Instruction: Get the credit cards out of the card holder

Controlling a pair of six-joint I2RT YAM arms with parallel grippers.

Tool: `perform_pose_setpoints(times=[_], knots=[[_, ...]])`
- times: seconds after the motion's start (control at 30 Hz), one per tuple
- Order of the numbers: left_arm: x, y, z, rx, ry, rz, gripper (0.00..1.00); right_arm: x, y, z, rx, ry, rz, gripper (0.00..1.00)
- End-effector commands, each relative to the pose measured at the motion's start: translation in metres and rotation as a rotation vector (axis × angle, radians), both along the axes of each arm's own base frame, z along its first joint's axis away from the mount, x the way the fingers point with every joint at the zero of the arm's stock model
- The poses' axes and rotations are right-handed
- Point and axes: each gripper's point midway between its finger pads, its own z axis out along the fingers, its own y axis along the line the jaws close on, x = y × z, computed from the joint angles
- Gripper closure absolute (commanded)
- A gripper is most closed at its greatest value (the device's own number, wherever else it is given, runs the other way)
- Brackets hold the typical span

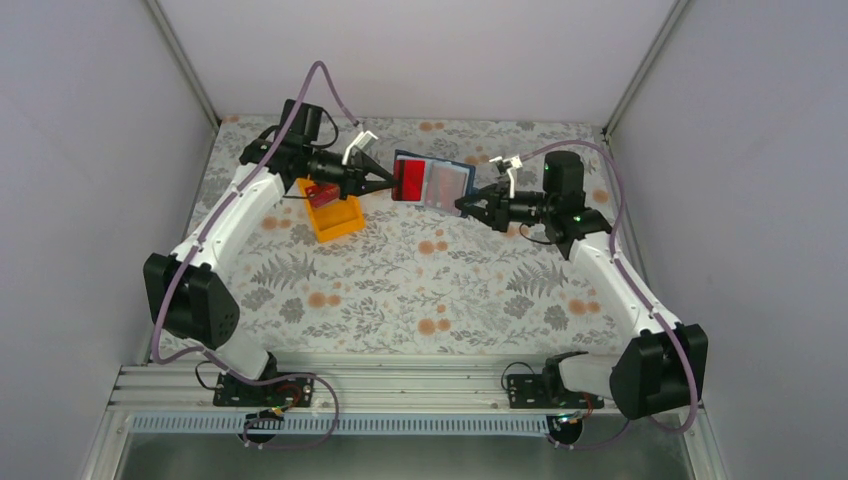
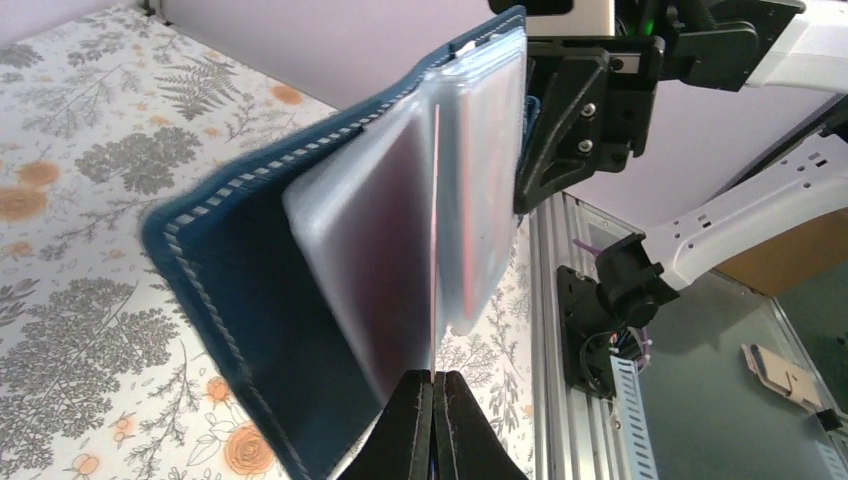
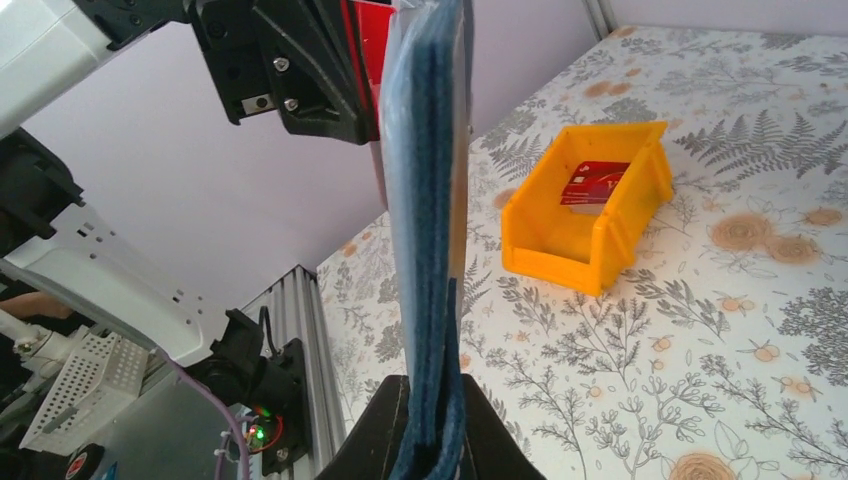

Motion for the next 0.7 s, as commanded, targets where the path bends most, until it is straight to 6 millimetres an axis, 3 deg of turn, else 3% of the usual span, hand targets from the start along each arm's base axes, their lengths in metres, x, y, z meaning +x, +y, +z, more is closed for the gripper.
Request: perform_pose_setpoints(times=[0.0, 0.1, 0.2, 0.3, 0.43, 0.57, 0.67], knots=[[-0.005, 0.003, 0.004, -0.002, -0.029, -0.004, 0.98, -0.011, 0.001, 0.008, 0.028, -0.017, 0.055, 0.96], [-0.003, 0.004, 0.005, 0.009, -0.043, 0.004, 0.98, -0.01, 0.002, 0.011, 0.028, -0.024, 0.06, 0.96], [0.003, 0.008, 0.006, 0.049, -0.076, 0.046, 0.98, 0.012, -0.006, 0.0, -0.031, 0.005, -0.065, 0.96], [0.032, 0.025, 0.008, 0.198, -0.166, 0.204, 0.98, 0.033, -0.018, -0.023, -0.058, 0.101, -0.159, 0.96], [0.058, 0.056, 0.043, 0.406, -0.35, 0.366, 0.97, 0.043, -0.022, -0.032, -0.068, 0.137, -0.201, 0.96], [0.06, 0.078, 0.078, 0.65, -0.586, 0.482, 0.98, 0.042, -0.023, -0.027, -0.071, 0.124, -0.209, 0.96], [0.065, 0.099, 0.089, 0.921, -0.786, 0.608, 0.98, 0.04, -0.023, -0.024, -0.066, 0.118, -0.201, 0.96]])
